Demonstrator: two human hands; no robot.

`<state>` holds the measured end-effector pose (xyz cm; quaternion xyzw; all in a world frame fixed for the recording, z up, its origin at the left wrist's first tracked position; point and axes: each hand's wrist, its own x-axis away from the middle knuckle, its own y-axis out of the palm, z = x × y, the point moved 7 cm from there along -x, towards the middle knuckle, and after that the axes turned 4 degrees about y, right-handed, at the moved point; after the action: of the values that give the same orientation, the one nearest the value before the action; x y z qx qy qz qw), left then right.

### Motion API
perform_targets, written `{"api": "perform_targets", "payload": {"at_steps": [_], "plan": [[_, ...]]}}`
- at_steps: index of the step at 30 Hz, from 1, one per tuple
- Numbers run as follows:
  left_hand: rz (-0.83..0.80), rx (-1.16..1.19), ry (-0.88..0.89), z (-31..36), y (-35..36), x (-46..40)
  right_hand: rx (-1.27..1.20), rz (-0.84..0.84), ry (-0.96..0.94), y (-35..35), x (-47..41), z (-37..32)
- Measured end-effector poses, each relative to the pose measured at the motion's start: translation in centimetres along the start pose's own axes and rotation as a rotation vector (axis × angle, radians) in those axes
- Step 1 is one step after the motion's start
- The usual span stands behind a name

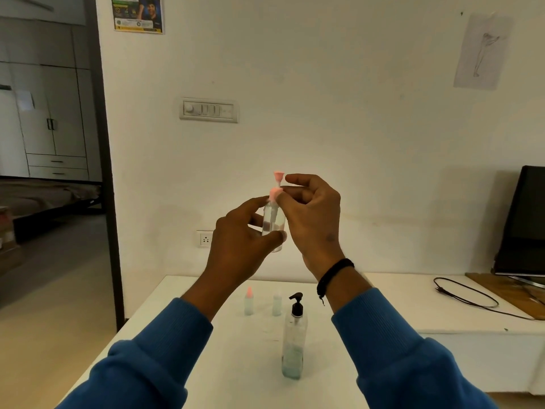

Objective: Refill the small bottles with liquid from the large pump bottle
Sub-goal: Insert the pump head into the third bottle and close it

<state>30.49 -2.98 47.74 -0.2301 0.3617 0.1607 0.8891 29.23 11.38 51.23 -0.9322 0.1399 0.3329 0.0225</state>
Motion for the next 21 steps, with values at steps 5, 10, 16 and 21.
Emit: {"api": "perform_targets", "payload": {"at_steps": [5,10,16,21], "plan": [[-0.01,-0.003,0.015,0.16,0.15,0.17,0.009,0.023,-0.001,-0.08,0.1,0.04],[-0.049,0.008,0.029,0.13,0.36,0.1,0.01,-0.02,0.029,-0.34,-0.11,0.2],[-0.05,0.0,0.035,0.26,0.61,0.23,0.011,-0.061,0.03,-0.28,-0.09,-0.2],[-0.031,0.011,0.053,0.66,0.66,0.29,-0.011,-0.043,0.024,-0.63,-0.05,-0.27]]}}
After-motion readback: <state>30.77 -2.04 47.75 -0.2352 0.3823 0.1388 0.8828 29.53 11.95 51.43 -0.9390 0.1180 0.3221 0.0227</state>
